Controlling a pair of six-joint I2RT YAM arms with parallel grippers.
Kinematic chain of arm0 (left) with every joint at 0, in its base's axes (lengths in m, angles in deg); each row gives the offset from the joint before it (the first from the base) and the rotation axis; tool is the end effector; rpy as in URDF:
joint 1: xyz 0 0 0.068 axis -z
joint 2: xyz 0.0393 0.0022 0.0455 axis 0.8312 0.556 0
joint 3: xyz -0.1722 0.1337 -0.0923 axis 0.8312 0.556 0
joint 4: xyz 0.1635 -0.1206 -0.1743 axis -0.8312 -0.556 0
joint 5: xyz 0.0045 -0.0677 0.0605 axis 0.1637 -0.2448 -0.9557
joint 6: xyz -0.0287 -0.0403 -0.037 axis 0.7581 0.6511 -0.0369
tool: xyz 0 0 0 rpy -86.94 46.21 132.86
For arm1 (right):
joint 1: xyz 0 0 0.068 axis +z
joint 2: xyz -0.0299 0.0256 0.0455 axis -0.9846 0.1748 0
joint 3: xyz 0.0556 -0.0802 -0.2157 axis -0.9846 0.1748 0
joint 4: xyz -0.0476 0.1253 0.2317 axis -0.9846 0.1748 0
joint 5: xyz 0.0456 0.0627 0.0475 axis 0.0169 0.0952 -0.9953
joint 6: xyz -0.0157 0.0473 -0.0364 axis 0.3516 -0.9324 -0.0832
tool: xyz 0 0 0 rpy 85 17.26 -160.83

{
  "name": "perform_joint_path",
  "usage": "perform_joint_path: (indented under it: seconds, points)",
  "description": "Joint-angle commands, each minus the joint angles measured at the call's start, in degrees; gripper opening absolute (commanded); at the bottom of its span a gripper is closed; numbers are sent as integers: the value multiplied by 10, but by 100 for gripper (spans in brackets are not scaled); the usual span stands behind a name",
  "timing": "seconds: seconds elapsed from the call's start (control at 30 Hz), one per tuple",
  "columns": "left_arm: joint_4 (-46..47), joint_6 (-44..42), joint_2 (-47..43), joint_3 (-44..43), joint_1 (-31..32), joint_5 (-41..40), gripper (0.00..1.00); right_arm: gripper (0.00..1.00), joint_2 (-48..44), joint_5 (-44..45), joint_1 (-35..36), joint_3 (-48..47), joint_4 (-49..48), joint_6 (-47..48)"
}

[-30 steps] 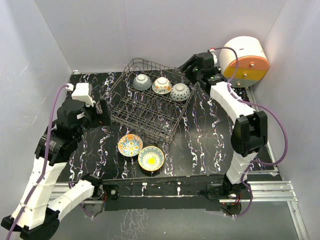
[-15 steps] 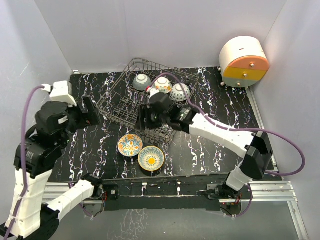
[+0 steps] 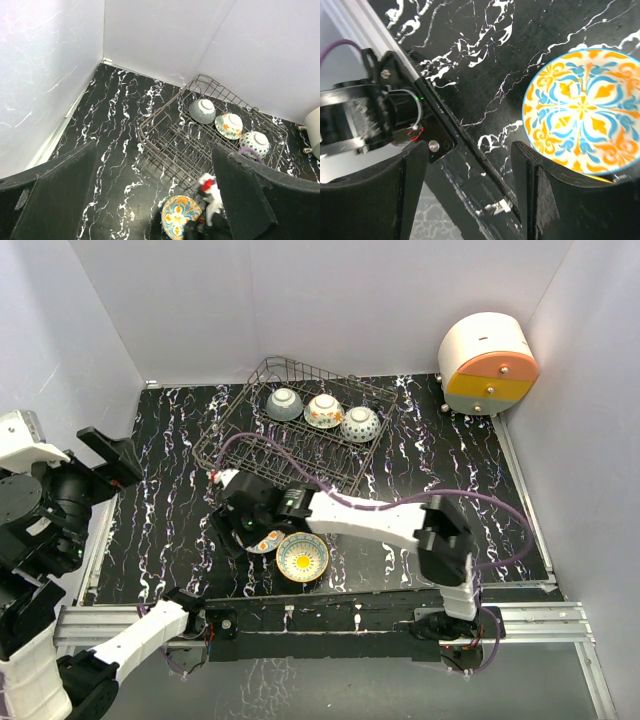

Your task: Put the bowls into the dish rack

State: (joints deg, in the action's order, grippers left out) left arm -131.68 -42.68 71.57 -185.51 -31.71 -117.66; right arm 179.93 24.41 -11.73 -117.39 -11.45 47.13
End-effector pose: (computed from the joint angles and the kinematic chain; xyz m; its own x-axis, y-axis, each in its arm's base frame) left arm 0.0666 -0.0010 0.5248 0.0463 -0.3009 -0.9525 -0.1736 0.9366 -0.3043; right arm 0.1557 0.4029 0.2482 -0.6853 -0.4410 -0.5796 -0.7109 0.5780 0.4007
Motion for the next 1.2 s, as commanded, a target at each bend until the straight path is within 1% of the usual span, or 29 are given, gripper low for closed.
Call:
perform_joint_path:
  seconds: [0.0,0.07,0.2,0.33,0.4,0.5,0.6,0.8,0.9,1.17]
  points:
    - [-35,-1,-17,-19,2,-38,95,69,79,18,17,-103,46,20]
    - [-44,3,-27,-20,2,-43,95,69,115,37,23,-140,75,19]
    - [-60,15,-39,-19,2,-48,95,69,158,96,26,-176,112,-2]
    - [-69,20,-48,-14,2,-48,95,68,176,170,31,-190,132,-3]
    - [-69,20,-52,-9,2,-48,95,68,182,189,31,-190,132,4]
    - [-69,17,-54,-2,2,-45,95,66,194,196,31,-190,131,15]
    - [-66,16,-55,8,2,-42,95,65,202,185,32,-179,126,23]
    - [-57,21,-64,31,2,-37,95,64,206,211,40,-160,114,32]
    - [-56,21,-64,36,2,-36,95,59,210,227,41,-160,112,41]
    - [-58,25,-69,41,2,-35,95,53,230,235,41,-158,99,57]
